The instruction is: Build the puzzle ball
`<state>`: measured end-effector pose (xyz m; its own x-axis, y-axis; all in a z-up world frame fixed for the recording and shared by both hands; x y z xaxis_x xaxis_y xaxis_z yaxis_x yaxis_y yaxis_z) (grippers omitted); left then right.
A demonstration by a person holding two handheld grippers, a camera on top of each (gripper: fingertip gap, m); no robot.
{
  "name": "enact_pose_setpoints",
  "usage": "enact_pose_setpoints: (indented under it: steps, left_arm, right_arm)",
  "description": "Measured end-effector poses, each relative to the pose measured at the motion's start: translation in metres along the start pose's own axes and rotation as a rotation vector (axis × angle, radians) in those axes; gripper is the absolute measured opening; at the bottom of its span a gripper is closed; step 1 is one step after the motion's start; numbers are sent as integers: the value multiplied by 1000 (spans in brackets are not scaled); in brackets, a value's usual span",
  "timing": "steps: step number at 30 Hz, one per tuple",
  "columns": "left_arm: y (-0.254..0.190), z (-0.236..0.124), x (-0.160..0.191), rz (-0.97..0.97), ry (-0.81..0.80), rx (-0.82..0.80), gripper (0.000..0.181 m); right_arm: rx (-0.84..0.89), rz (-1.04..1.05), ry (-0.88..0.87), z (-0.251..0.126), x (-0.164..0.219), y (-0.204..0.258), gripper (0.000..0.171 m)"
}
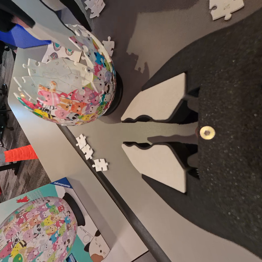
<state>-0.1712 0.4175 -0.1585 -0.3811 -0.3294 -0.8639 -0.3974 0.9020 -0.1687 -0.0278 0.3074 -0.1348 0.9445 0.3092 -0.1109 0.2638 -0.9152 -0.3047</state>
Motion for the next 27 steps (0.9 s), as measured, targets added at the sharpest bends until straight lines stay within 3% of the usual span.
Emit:
enact_pose_setpoints:
  steps: [10, 20, 24, 27]
  left_arm:
    - [-2, 2, 2, 17, 15, -3, 25]
    - [-2, 2, 2, 25, 20, -9, 25]
    - [-2, 3, 3, 28, 21, -11, 25]
    - [-2, 3, 3, 29, 23, -12, 25]
  right_arm:
    - [-54, -35, -6, 6, 1, -4, 4]
    - [-62, -57, -1, 6, 1, -5, 3]
    - [-23, -71, 1, 2, 0, -7, 16]
    - [-11, -86, -20, -1, -4, -9, 16]
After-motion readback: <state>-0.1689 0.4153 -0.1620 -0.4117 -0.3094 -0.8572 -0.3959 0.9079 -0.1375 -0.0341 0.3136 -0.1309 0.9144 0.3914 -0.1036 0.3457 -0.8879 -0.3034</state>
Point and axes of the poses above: each gripper's, where its closed fingertips meet, z out along the fingers, x out of its underside, y = z × x across the jaws, the point moved 5 cm from there along -z, back along the fingers, and after that the axes turned 14 degrees about -z, right-handed, at the moved point
